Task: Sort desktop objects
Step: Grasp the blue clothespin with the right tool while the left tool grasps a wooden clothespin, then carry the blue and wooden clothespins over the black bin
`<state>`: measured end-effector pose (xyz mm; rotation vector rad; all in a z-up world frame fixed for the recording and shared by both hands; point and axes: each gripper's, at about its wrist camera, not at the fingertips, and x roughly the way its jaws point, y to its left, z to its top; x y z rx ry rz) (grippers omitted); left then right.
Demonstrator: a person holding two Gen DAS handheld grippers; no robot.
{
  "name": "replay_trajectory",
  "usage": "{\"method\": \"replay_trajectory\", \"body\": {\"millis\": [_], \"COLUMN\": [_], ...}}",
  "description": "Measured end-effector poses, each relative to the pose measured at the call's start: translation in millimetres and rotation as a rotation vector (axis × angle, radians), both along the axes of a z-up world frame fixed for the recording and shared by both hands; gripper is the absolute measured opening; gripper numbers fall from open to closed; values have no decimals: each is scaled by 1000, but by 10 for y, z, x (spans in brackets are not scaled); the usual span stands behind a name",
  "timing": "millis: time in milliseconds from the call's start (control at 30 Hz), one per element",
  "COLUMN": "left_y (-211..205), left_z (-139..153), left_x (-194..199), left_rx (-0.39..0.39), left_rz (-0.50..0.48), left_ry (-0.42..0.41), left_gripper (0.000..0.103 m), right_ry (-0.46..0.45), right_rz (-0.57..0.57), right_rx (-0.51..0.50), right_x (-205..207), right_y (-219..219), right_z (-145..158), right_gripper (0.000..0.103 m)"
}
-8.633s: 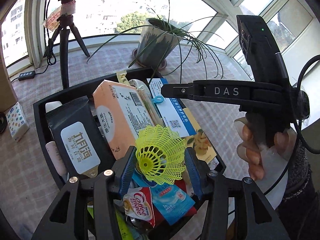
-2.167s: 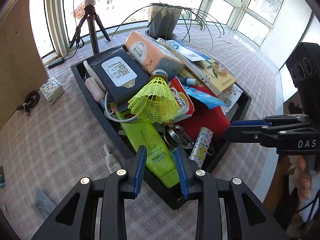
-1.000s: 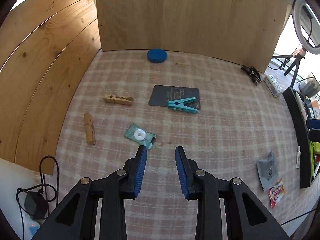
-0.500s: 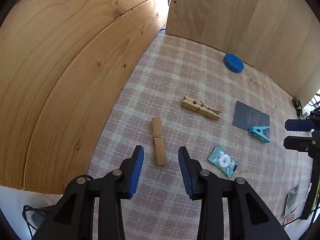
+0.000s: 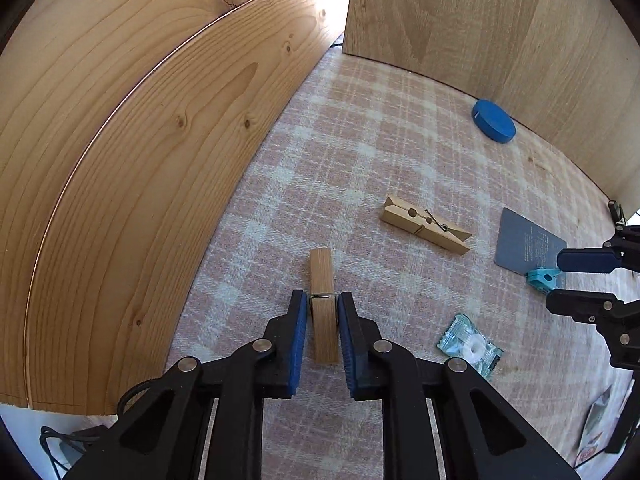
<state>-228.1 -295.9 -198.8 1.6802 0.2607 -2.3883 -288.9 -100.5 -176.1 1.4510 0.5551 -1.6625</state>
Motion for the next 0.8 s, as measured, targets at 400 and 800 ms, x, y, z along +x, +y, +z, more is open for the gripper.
{"method": "replay_trajectory", "body": {"millis": [400, 800], "left_y": [87, 444], "left_z": [27, 241], "left_x": [324, 784], "left_rx": [17, 77], "left_rz": [-3, -49], "left_ry": [14, 44], "left_gripper": [14, 14], "right_ry": [82, -49], "right_rz": [43, -140], "right_rx": [107, -41], "right_x": [97, 250], "right_y": [-7, 663], "right_z": [-98, 149], "right_gripper": [31, 20]}}
